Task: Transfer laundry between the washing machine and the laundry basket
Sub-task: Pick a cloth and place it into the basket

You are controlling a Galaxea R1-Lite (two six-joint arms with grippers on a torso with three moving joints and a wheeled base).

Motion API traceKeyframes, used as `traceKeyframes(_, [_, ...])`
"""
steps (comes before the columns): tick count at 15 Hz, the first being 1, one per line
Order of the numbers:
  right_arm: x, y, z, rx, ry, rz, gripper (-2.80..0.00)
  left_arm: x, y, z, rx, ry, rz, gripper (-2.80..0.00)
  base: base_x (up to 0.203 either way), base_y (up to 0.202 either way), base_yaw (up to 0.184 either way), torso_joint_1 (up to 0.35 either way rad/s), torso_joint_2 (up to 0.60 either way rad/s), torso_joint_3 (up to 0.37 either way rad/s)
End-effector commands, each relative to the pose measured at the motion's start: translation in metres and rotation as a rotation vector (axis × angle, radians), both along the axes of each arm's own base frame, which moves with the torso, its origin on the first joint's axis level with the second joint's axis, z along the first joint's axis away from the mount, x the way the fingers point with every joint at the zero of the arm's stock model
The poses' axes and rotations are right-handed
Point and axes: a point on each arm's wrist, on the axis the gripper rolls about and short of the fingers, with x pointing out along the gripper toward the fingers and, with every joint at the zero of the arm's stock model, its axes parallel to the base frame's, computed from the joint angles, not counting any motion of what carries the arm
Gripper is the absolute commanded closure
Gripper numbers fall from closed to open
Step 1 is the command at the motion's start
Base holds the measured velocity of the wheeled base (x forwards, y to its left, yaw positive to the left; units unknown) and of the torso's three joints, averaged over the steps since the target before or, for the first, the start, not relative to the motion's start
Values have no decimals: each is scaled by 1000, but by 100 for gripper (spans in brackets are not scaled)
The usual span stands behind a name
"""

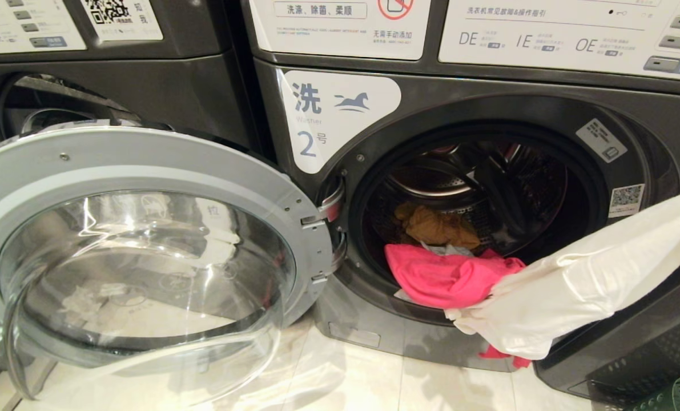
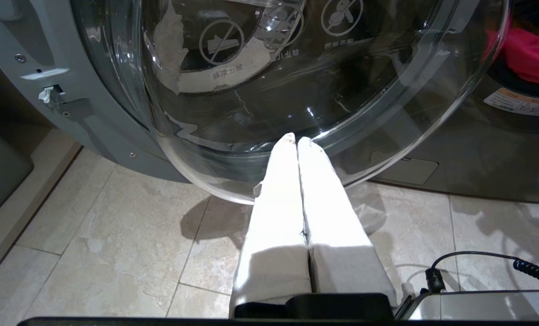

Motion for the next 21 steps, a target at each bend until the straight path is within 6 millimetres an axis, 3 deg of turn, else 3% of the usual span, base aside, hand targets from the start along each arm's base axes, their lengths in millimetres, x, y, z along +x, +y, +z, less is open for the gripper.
traceKeyframes(1, [6, 4, -1, -11, 17, 0, 0, 0, 0, 0, 1, -1, 0, 0, 0, 0, 0, 0, 0, 0])
traceKeyframes(12, [71, 38, -7, -77, 185, -159, 0, 0, 0, 0, 1, -1, 0, 0, 0, 0, 0, 0, 0, 0])
traceKeyframes(16, [97, 41, -12, -76, 244, -227, 0, 0, 0, 0, 1, -1, 0, 0, 0, 0, 0, 0, 0, 0])
traceKeyframes(21, [135, 47, -15, -17, 183, -287, 0, 0, 0, 0, 1, -1, 0, 0, 0, 0, 0, 0, 0, 0])
